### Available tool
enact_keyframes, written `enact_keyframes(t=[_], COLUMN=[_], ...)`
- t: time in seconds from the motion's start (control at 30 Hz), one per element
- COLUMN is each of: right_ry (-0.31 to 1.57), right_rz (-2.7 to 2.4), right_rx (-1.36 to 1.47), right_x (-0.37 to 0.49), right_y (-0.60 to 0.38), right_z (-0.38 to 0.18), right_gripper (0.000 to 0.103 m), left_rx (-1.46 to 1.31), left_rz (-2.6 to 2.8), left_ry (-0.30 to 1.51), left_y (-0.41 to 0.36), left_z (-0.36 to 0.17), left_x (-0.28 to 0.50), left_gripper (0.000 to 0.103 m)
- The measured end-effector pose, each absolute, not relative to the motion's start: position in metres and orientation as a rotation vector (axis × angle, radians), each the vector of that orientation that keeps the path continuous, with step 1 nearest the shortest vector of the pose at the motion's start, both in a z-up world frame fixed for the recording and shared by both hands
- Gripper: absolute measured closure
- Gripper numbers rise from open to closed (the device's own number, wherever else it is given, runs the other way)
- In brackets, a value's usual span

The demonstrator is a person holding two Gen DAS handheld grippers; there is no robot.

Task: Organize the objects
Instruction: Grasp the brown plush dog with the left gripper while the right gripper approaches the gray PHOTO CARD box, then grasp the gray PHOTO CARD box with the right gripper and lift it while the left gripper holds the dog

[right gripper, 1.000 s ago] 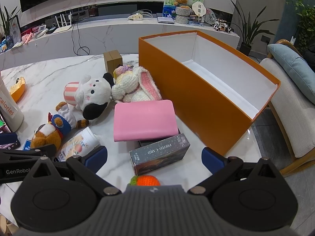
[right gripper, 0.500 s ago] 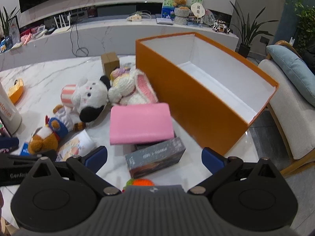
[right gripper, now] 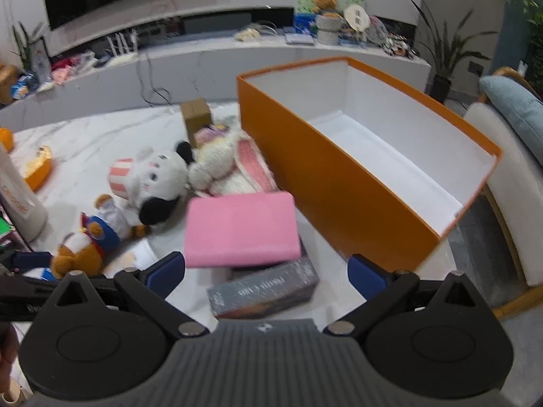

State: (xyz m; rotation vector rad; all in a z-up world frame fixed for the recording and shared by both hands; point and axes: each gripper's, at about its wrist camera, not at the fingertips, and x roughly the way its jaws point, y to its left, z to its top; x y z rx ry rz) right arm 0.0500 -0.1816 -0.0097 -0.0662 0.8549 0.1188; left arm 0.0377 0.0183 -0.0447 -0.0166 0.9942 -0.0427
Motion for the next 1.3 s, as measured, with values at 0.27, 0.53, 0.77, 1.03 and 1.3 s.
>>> enact_keyframes(t=[0.27, 0.53, 0.77, 1.03, 1.3], right_ry=[0.91, 0.95, 0.984, 1.03, 1.049], right_rz=[0.087, 0.071, 0.064, 0.09, 0.055], right_rx=[-0.071, -0.019, 0.092, 0.153, 0.097], right_x=[0.05, 0.055, 0.065, 0.07, 0.069], right_y=[-0.186, -0.188, -0.188, -0.186, -0.183], right_z=[-0.022, -0.035, -0.046, -0.056, -0.06], right_gripper=[0.003, 0.003, 0.005, 0.019, 0.067], left_rx=[-0.062, -0.078, -0.106, -0.093, -0.094], left_rz=[-0.046, -0.052, -0.134, -0.187, -0.191], left_ry=[1.004, 0.998, 1.014, 1.012, 1.01], left_y=[0.022, 0.025, 0.016, 0.004, 0.004], left_z=[-0.053, -0.051, -0.051, -0.052, -0.052], left_x=[0.046, 0.048, 0.043, 0.038, 0.037], left_gripper=[0.023, 0.033, 0.034, 0.034, 0.034])
